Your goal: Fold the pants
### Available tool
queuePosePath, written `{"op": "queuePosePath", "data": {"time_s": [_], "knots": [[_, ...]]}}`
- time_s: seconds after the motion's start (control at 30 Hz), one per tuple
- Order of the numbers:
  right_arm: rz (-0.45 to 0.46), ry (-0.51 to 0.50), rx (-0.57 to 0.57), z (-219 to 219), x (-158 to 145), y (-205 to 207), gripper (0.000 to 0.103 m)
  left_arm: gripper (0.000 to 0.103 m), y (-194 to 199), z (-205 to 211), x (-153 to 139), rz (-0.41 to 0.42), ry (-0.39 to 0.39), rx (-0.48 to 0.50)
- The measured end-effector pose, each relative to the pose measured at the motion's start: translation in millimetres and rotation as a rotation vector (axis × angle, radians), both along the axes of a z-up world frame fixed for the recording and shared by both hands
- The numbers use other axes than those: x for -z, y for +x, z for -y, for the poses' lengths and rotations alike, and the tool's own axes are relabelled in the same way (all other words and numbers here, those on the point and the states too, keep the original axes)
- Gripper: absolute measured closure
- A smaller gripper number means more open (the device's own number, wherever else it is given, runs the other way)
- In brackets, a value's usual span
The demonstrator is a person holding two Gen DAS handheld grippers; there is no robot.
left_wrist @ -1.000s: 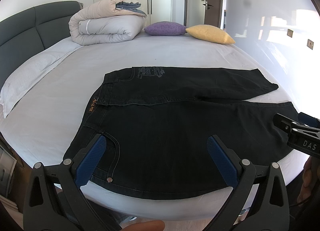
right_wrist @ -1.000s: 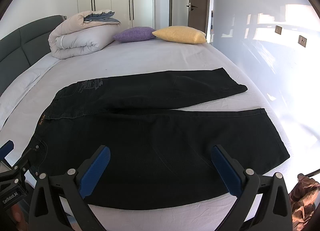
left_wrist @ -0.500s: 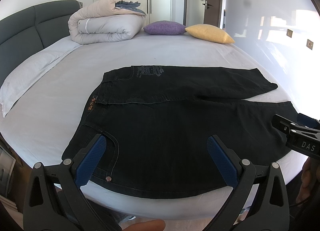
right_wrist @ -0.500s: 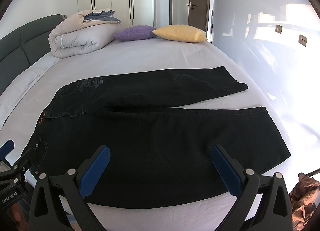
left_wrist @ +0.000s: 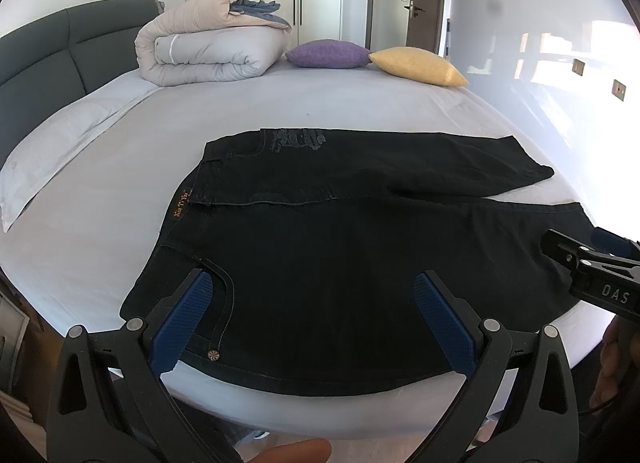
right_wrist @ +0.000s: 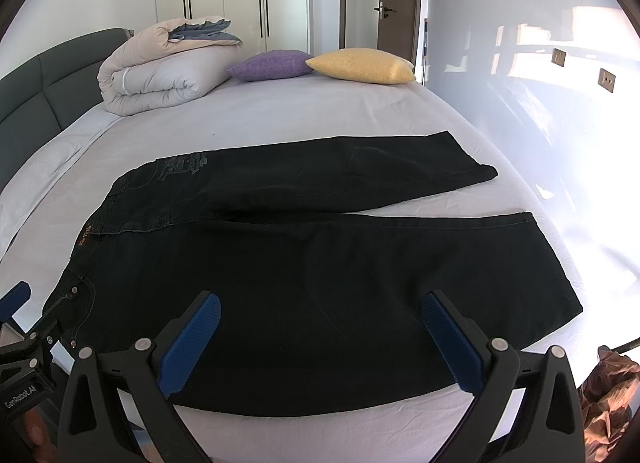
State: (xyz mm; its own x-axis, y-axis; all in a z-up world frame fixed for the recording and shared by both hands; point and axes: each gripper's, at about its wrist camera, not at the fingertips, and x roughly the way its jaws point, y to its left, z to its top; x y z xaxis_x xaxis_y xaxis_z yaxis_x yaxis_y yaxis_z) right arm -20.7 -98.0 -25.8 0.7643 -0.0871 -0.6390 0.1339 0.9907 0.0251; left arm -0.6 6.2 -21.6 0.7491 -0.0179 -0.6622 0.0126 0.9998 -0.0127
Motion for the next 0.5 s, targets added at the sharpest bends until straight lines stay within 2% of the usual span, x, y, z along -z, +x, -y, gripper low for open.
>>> {"op": "queuePosePath", "data": {"time_s": [0.2,0.5], "knots": [[-0.001,0.001,0.000,0,0,0,0.000,0.000,0,1,0,-0.003,0.013,-0.003],[0.006,0.013,-0.006,-6,5,-2,0.000,0.000,-11,14,4,0.032,0.100,0.016]]}}
